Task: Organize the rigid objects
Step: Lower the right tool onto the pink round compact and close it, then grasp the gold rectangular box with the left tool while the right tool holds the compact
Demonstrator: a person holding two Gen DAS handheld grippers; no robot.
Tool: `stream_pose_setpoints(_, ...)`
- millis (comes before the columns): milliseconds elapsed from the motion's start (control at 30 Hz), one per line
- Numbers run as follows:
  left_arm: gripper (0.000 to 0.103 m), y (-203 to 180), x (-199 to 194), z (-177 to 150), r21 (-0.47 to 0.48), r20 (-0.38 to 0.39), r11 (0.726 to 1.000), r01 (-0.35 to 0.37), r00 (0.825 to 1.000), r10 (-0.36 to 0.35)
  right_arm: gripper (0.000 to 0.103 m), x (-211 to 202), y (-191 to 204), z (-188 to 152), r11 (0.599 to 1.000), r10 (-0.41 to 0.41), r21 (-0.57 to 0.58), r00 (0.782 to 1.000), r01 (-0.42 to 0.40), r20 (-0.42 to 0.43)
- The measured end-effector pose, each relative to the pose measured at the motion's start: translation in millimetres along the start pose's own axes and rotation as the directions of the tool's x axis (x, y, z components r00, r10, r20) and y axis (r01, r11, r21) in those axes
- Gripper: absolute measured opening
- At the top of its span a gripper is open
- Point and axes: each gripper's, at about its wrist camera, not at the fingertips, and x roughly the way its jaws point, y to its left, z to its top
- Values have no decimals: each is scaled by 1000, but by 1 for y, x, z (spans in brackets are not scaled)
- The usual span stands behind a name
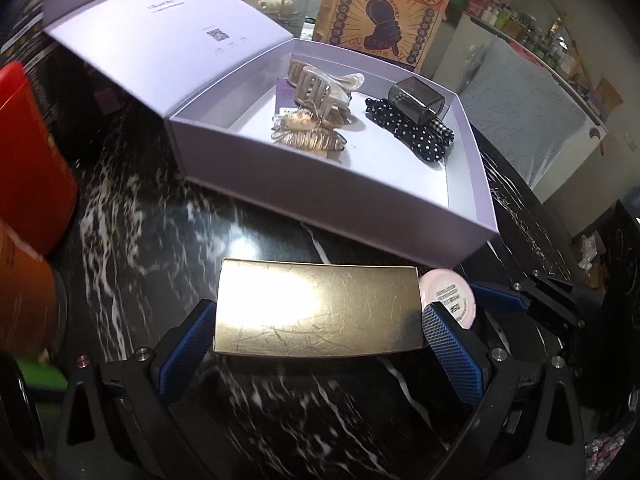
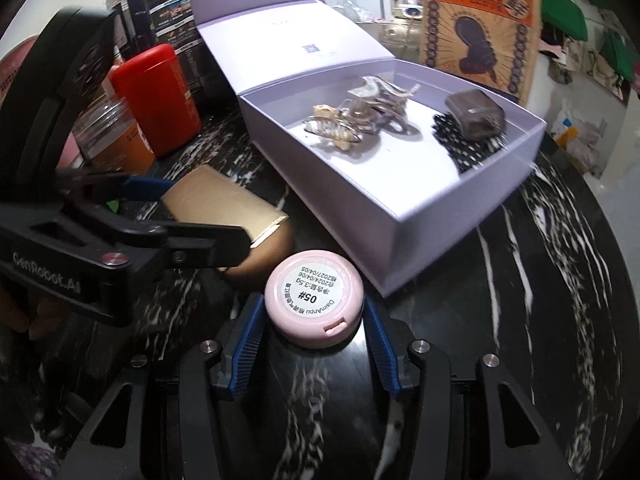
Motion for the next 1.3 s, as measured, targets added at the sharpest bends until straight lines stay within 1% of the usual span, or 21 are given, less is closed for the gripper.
stream_pose_setpoints(100, 103, -1, -5, -9, -46, 8, 999, -27, 1000, 28, 50, -7, -4, -8, 1000, 21, 23, 1000, -21, 16)
stream_pose_setpoints(233, 103, -6, -9, -19, -84, 21, 995, -52, 998, 54, 50, -15, -4, -16, 999, 34, 32, 999, -35, 20)
stream_pose_setpoints(367, 103, -9, -15, -32, -158, 33, 984, -78, 996, 84, 50, -20, -5, -21, 998, 42, 42, 999, -43, 26)
stream_pose_setpoints(500, 103, -11, -21, -43, -220, 42, 973, -66, 996, 77, 50, -26, -8, -24, 998, 46, 37, 998, -48, 39)
stream_pose_setpoints(600, 103, -14, -24, -46, -215, 40, 974, -69, 996, 80, 50, -30, -6, -26, 998, 53, 17, 998, -54, 46)
stream_pose_setpoints(667, 103, -17, -26, -47, -208, 39, 975, -84, 995, 94, 50, -32, -4, -27, 998, 68, 5, 997, -68, 47)
stream_pose_setpoints(833, 103, -26, -42, -48, -161, 75, 974, -159, 982, 173, 50, -33, 4, -32, 995, 98, -12, 994, -98, 46)
stream_pose_setpoints(867, 103, -26, -44, -48, -155, 82, 974, -164, 980, 179, 50, -33, 5, -32, 995, 100, -15, 994, -100, 47)
stream_pose_setpoints(1000, 103, -21, -52, -46, -154, 93, 975, -158, 980, 174, 50, -33, 7, -33, 993, 120, -25, 992, -119, 48)
stream_pose_setpoints(1233, 103, 4, -55, -36, -144, 90, 975, -168, 979, 182, 50, -34, 14, -33, 989, 141, -41, 988, -139, 59)
stream_pose_setpoints(1300, 103, 12, -52, -31, -134, 91, 979, -153, 982, 165, 50, -33, 17, -34, 989, 143, -41, 988, -141, 62)
